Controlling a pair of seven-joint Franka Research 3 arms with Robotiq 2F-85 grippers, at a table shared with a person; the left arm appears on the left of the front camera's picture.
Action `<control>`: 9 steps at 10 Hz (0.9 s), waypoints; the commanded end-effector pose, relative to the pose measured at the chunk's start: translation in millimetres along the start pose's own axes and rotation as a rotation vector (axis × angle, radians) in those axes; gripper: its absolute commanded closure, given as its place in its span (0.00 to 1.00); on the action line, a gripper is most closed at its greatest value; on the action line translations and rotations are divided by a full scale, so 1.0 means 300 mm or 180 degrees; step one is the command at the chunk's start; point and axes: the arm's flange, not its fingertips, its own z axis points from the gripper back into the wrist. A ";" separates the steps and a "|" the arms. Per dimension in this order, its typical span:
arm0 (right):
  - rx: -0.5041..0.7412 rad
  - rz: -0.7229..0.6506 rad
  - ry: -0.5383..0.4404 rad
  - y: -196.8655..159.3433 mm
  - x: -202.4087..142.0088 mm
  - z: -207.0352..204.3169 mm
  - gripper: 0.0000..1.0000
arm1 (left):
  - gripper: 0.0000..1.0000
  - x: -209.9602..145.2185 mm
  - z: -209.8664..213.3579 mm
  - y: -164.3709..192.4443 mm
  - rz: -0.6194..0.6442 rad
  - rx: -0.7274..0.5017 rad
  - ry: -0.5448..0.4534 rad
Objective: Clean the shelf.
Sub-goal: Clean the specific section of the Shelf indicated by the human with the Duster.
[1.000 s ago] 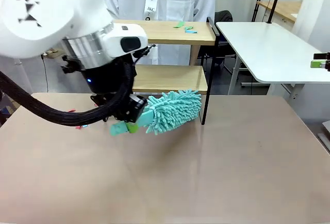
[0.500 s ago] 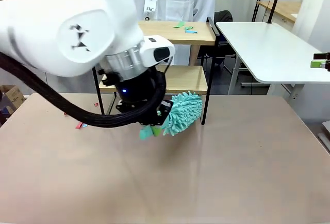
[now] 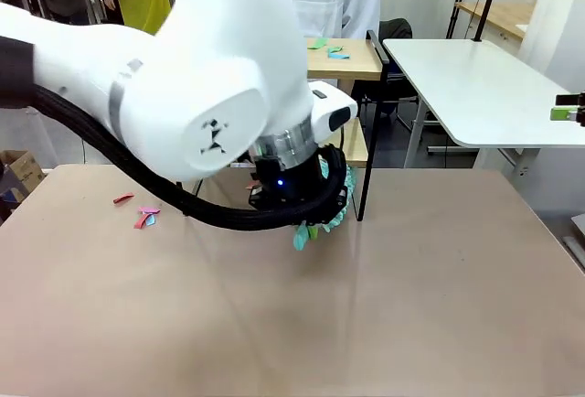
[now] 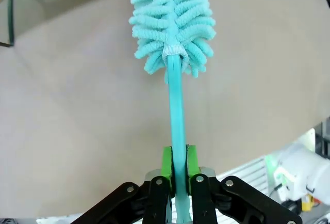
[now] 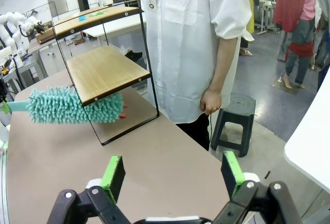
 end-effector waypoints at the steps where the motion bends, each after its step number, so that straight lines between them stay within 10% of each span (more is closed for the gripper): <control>1: -0.0004 0.0021 0.0020 0.003 0.008 -0.002 0.00 | 0.87 0.049 -0.058 -0.049 0.0112 0.0139 -0.0223; 9: -0.0004 0.0021 0.0020 0.003 0.008 -0.002 0.00 | 0.87 0.184 -0.308 -0.116 0.0454 0.0183 -0.0442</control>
